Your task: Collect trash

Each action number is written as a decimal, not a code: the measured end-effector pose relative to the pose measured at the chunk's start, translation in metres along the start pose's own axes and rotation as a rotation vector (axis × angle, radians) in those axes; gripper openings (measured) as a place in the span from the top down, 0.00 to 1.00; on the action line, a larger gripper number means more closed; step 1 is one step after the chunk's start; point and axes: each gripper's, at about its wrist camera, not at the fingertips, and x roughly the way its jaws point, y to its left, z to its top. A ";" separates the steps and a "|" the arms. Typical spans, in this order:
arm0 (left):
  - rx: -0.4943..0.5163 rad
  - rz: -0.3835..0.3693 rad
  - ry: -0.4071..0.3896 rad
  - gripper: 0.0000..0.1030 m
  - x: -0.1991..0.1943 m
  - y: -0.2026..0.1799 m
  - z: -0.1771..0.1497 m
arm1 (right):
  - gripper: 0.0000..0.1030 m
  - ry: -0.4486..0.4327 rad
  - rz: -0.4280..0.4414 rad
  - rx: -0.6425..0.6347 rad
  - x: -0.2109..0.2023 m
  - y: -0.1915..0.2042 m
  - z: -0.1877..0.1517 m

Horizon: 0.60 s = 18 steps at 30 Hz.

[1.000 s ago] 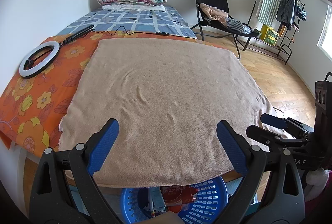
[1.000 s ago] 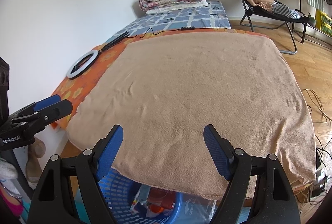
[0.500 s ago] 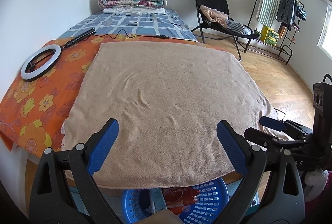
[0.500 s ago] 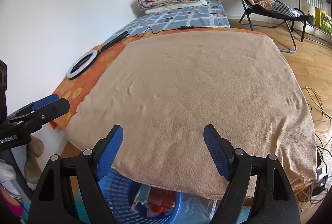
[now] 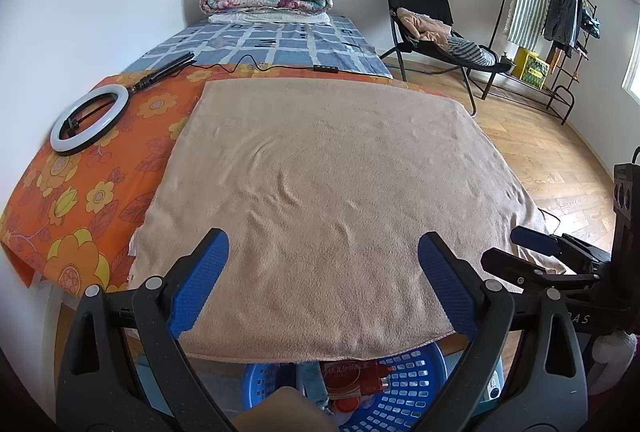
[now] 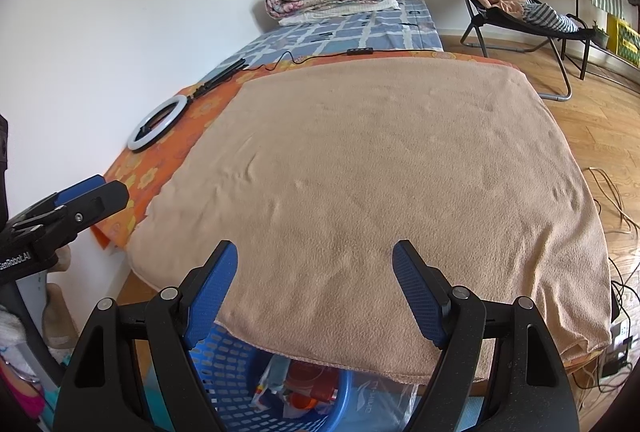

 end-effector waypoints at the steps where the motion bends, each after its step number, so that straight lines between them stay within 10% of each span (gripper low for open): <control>1: -0.002 0.003 0.000 0.05 0.000 0.000 0.000 | 0.23 0.000 0.000 0.001 0.000 0.000 0.000; 18: 0.001 0.056 -0.012 0.00 -0.002 0.001 -0.002 | 0.23 0.005 -0.008 0.009 0.002 -0.003 -0.003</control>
